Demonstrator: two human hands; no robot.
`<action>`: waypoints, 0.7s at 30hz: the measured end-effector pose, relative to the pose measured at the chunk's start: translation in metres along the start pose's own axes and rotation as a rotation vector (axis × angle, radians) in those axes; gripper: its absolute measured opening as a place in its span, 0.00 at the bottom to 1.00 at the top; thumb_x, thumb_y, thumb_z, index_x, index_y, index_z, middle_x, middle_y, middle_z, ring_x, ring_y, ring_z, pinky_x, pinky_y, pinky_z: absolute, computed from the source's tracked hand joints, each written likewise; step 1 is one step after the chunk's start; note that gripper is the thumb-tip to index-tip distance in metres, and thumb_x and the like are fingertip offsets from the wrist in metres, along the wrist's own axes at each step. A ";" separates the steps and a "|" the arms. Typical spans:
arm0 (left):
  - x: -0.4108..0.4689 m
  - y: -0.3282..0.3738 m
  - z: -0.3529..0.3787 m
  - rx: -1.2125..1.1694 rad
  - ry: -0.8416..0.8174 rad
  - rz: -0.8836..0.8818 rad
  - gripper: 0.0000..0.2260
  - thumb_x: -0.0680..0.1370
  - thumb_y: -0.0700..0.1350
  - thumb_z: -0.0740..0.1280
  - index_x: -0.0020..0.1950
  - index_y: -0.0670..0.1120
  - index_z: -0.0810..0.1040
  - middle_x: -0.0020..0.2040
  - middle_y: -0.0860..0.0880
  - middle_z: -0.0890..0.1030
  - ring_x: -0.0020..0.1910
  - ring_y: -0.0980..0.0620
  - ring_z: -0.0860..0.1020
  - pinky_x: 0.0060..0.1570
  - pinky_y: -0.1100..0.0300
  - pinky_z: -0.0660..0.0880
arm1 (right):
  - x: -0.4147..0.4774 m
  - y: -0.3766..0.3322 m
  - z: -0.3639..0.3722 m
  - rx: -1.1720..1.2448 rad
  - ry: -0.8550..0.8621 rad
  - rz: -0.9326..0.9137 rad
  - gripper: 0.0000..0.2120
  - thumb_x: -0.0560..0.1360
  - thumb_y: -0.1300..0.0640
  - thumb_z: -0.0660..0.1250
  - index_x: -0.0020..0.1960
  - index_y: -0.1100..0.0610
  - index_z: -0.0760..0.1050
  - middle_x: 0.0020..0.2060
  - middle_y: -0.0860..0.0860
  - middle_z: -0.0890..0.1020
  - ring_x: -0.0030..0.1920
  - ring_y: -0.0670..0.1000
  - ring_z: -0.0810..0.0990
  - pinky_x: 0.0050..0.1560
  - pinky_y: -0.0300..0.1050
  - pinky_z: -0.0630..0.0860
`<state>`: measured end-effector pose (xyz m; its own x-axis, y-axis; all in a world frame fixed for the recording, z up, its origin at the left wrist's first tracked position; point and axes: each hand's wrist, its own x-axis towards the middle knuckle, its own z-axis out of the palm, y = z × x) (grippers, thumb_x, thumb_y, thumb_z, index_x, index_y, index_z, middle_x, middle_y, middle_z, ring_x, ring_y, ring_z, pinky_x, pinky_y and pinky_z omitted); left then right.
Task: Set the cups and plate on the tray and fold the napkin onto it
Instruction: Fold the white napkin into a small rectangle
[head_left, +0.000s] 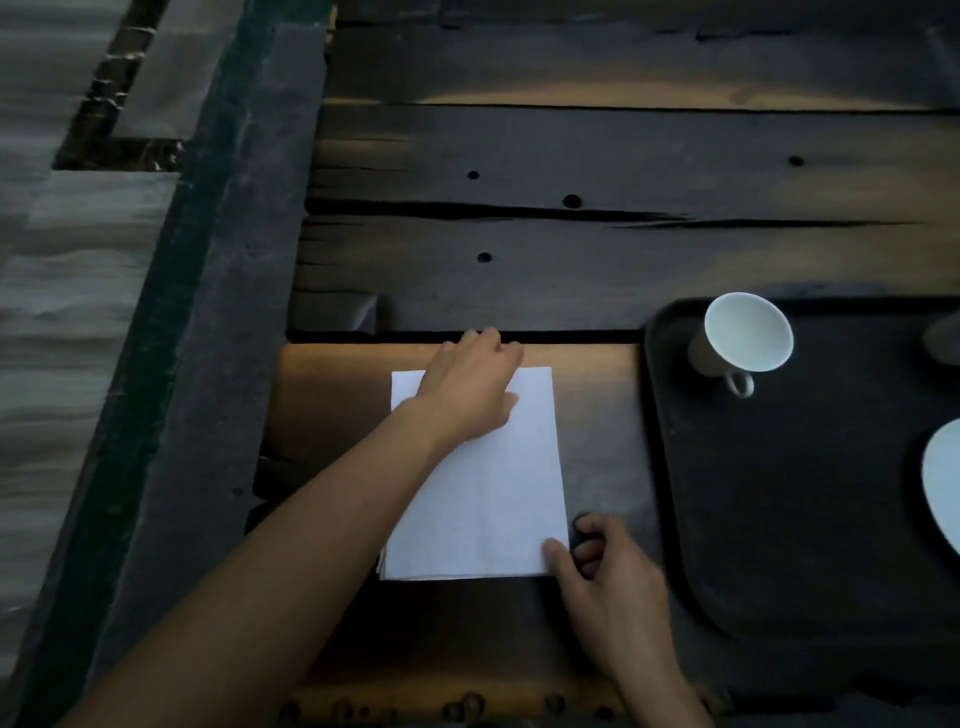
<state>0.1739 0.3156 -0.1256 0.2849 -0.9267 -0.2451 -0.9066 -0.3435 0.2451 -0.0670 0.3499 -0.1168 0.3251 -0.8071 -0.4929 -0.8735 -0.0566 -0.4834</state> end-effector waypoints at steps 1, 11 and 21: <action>0.006 0.001 -0.002 -0.003 -0.019 -0.013 0.13 0.78 0.51 0.67 0.61 0.49 0.73 0.60 0.46 0.75 0.58 0.44 0.73 0.57 0.50 0.70 | -0.001 0.000 0.001 0.003 -0.001 0.007 0.16 0.75 0.45 0.71 0.58 0.49 0.73 0.41 0.43 0.79 0.44 0.46 0.79 0.47 0.43 0.75; 0.033 -0.009 -0.018 -0.236 -0.180 -0.071 0.03 0.75 0.46 0.69 0.47 0.48 0.79 0.41 0.55 0.77 0.48 0.49 0.78 0.49 0.51 0.77 | -0.002 -0.008 0.005 0.142 -0.015 0.063 0.04 0.77 0.49 0.68 0.47 0.48 0.74 0.44 0.43 0.79 0.44 0.42 0.78 0.46 0.41 0.70; 0.026 -0.051 -0.029 -0.398 -0.024 -0.166 0.08 0.78 0.45 0.66 0.55 0.48 0.80 0.46 0.51 0.83 0.47 0.49 0.79 0.47 0.54 0.76 | 0.075 -0.020 -0.024 0.159 -0.061 0.061 0.03 0.74 0.52 0.71 0.48 0.47 0.80 0.39 0.41 0.83 0.41 0.40 0.81 0.39 0.38 0.73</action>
<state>0.2370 0.3048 -0.1172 0.4054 -0.8516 -0.3322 -0.6570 -0.5241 0.5418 -0.0337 0.2767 -0.1264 0.2991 -0.7689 -0.5650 -0.8257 0.0882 -0.5572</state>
